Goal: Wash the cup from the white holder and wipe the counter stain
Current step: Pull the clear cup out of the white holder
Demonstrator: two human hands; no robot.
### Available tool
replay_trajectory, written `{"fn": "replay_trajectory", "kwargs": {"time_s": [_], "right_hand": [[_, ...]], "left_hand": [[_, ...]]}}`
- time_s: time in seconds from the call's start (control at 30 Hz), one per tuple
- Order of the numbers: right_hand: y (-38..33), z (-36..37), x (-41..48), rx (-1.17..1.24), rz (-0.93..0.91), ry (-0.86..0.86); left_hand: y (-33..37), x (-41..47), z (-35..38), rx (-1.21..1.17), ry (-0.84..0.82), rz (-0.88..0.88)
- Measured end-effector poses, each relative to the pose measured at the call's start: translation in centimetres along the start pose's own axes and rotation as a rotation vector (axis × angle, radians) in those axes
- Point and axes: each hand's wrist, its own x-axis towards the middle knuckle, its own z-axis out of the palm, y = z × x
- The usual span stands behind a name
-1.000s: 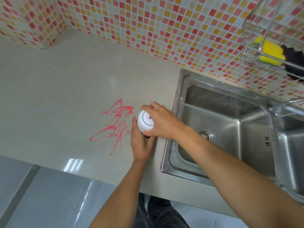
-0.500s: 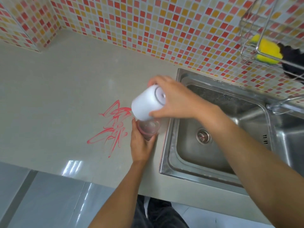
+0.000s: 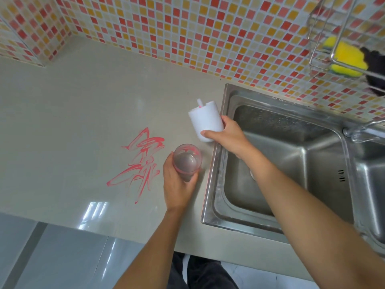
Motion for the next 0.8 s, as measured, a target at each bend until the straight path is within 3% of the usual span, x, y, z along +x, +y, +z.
{"fn": "replay_trajectory", "kwargs": {"time_s": [0.67,0.8], "right_hand": [[3.7,3.1,0.8,-0.087,-0.189,0.059],[5.3,2.2,-1.1,-0.136,-0.203,0.161]], "left_hand": [[-0.1,0.0,0.1,0.031,0.006,0.008],[-0.1,-0.1,-0.1,0.009,0.002,0.027]]}}
